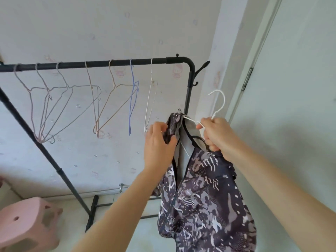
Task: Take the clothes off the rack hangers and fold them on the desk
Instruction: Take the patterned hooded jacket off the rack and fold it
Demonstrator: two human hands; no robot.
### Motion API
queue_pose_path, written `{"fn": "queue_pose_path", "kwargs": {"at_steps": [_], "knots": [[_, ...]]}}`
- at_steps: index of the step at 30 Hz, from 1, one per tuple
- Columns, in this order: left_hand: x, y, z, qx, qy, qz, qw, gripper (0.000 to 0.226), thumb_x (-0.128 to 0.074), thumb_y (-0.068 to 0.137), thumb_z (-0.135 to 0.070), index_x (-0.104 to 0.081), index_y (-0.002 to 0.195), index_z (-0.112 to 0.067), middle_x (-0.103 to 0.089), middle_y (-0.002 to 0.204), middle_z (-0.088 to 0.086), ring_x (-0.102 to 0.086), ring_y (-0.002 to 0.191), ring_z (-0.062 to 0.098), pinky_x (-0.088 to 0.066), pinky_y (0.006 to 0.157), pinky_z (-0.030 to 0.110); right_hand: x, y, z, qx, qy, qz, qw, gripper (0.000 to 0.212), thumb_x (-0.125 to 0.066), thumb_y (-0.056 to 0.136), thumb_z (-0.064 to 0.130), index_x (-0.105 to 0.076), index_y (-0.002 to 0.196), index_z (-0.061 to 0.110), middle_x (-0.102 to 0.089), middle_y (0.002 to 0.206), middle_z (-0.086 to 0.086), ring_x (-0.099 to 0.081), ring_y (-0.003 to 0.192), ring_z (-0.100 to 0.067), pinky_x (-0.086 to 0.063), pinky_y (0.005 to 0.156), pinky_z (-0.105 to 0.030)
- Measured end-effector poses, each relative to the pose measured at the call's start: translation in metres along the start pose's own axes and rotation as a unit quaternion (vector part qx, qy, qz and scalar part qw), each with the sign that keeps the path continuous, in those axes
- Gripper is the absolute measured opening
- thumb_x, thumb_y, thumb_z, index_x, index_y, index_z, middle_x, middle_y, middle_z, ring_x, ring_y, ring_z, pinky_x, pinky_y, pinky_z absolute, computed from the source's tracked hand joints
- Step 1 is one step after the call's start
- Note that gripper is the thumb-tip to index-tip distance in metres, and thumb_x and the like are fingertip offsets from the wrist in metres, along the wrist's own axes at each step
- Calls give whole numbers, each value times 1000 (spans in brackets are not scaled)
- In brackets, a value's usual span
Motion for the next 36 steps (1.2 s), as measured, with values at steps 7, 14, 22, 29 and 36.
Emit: {"fn": "queue_pose_path", "kwargs": {"at_steps": [7,14,22,29,36], "knots": [[-27,1,-12,50,112,107,987,43,-57,92,-37,-52,124,-9,-55,122,11,-53,116,32,-45,91,39,37,-41,3,46,-24,15,999,30,-40,95,18,-66,82,12,-28,51,-1,-20,36,-12,-17,37,-17],[-6,10,-22,91,76,73,990,21,-47,96,-15,-65,94,-3,-62,88,13,-54,85,31,-38,71,32,62,-50,-1,75,-95,77,990,28,-43,92,12,-62,72,7,-25,46,0,-19,33,-9,-18,32,-15],[63,30,4,171,29,37,984,27,-51,96,-23,-66,86,-2,-59,77,13,-53,71,24,-39,65,32,53,-51,-39,56,-171,206,962,31,-45,92,5,-58,65,2,-33,40,6,-26,35,-8,-24,38,-16],[96,10,42,256,-73,81,961,26,-62,93,-25,-72,88,-2,-70,81,12,-64,76,27,-49,73,35,57,-38,-50,60,-18,243,968,37,-40,96,6,-52,61,4,-24,46,1,-14,44,-12,-7,48,-27],[80,-22,51,348,-269,160,884,15,-62,92,-21,-68,88,-8,-70,84,11,-67,78,25,-54,75,37,18,-26,-44,20,152,228,962,41,-37,94,12,-44,53,13,-16,51,2,-11,46,-10,-9,49,-26]]}}
Point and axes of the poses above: each hand's wrist, its own y-axis towards the middle knuckle, its own x-axis out of the back of the hand, z = x × y, the point moved 7 cm from there along y, towards the middle knuckle
